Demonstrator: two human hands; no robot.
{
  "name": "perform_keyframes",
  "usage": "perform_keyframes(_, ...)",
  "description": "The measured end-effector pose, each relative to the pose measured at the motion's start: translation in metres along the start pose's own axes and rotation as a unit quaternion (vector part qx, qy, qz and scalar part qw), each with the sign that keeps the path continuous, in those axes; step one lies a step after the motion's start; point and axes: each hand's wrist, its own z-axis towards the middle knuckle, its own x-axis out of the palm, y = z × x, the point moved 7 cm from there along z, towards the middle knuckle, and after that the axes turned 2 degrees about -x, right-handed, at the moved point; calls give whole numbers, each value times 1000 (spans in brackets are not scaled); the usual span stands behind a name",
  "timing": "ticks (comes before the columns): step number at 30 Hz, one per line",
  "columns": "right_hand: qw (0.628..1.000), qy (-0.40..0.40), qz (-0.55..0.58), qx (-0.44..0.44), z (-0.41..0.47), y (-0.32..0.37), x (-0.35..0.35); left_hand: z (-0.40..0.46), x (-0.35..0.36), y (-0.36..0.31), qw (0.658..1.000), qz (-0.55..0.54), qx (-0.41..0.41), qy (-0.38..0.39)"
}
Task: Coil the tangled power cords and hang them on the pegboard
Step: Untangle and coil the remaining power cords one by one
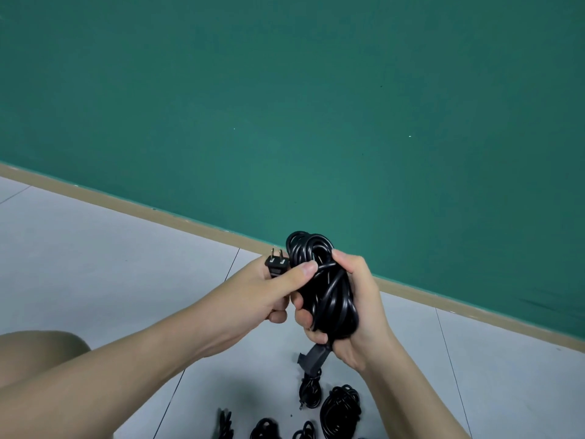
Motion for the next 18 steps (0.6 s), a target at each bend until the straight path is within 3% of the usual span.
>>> perform_keyframes(4,994,19,-108,5,-5,1,-6,1,-5,-3,995,100,-20,7)
perform_keyframes(8,977,17,-210,-7,-10,4,-7,-5,-3,-10,984,176,30,16)
perform_keyframes(14,968,-13,-248,-36,-8,5,-2,-6,-13,-11,967,233,70,-74)
perform_keyframes(18,980,-11,-193,-47,-7,9,-2,-12,-9,-24,958,249,109,-93)
